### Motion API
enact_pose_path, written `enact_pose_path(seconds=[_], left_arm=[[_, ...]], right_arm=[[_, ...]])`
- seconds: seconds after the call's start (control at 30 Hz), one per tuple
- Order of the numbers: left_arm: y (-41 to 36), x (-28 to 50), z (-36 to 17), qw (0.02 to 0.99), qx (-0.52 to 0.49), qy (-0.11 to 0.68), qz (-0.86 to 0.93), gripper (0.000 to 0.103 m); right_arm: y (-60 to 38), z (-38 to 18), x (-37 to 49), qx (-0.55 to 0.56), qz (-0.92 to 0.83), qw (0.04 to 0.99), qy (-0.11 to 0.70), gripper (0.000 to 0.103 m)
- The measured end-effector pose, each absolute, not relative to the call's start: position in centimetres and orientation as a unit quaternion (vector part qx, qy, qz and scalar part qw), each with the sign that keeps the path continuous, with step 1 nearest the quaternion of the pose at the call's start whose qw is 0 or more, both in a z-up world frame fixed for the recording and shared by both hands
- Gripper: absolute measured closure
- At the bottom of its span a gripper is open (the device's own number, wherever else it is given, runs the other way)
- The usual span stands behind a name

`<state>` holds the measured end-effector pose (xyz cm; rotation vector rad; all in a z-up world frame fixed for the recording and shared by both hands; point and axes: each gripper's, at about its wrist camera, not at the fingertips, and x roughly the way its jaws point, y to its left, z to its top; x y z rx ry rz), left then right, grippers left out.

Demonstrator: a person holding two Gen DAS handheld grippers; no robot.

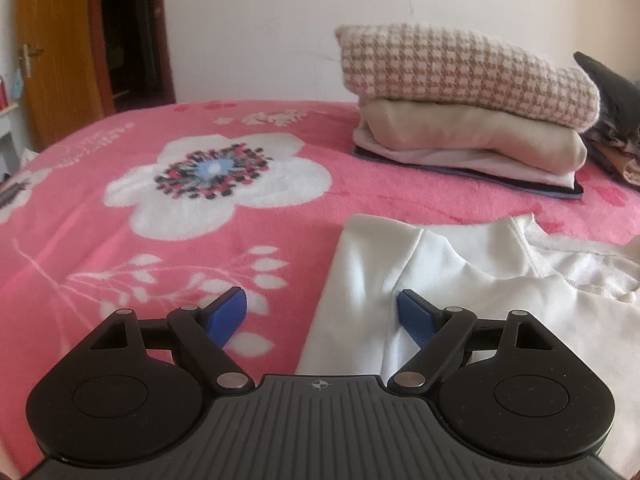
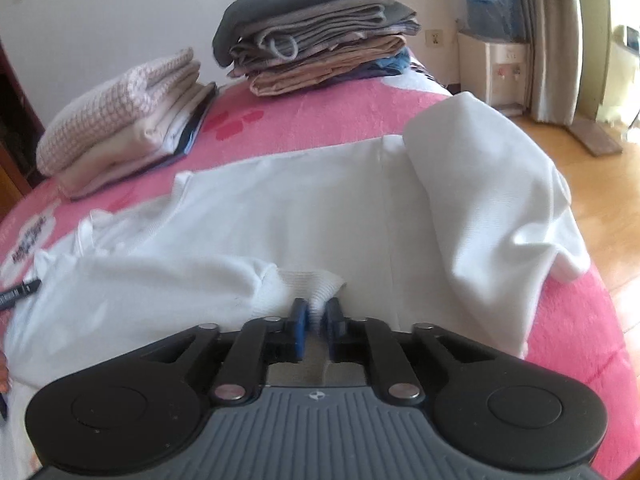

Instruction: Fold clothes

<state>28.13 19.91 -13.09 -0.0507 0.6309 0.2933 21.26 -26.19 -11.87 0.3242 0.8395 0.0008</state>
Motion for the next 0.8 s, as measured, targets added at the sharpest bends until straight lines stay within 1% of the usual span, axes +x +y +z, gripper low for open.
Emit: enact_pose_path(seconds=[0.03,0.13,0.2,0.3,0.43,0.47,0.63,0.8], left_arm=[[19.6,27.5,-12.5,0.943,-0.027,0.300,0.142,0.019],[18.4,25.6,-10.9,0.952,-0.030,0.274,0.135,0.019],[16.7,24.6,-10.1,0.955,-0.023,0.271,0.121,0.019],[13.8,23.2,-9.8,0.955,-0.020,0.283,0.082,0.019],[9.7,21.5,-10.2,0.953,-0.012,0.300,0.033,0.019],[8.9,21.1,-10.5,0.954,-0.005,0.299,0.027,0.019],[6.1,20.1,-12.6,0.950,0.026,0.310,0.024,0.019],[6.2,20.0,-14.2,0.944,0.006,0.326,0.046,0.019]], right_arm=[[-26.9,-11.4,20.5,0.170,-0.008,0.903,0.395,0.066],[-29.6,-9.8,17.5,0.213,-0.023,0.914,0.344,0.057],[-32.5,-9.3,15.0,0.254,-0.046,0.915,0.310,0.053],[-38.1,-9.9,11.7,0.348,-0.108,0.889,0.277,0.043],[-45.7,-14.2,9.1,0.525,-0.170,0.790,0.268,0.041],[-46.7,-15.1,8.9,0.553,-0.174,0.770,0.266,0.041],[-47.2,-16.7,8.8,0.597,-0.142,0.746,0.259,0.041],[-46.2,-16.1,11.8,0.555,-0.124,0.771,0.286,0.041]])
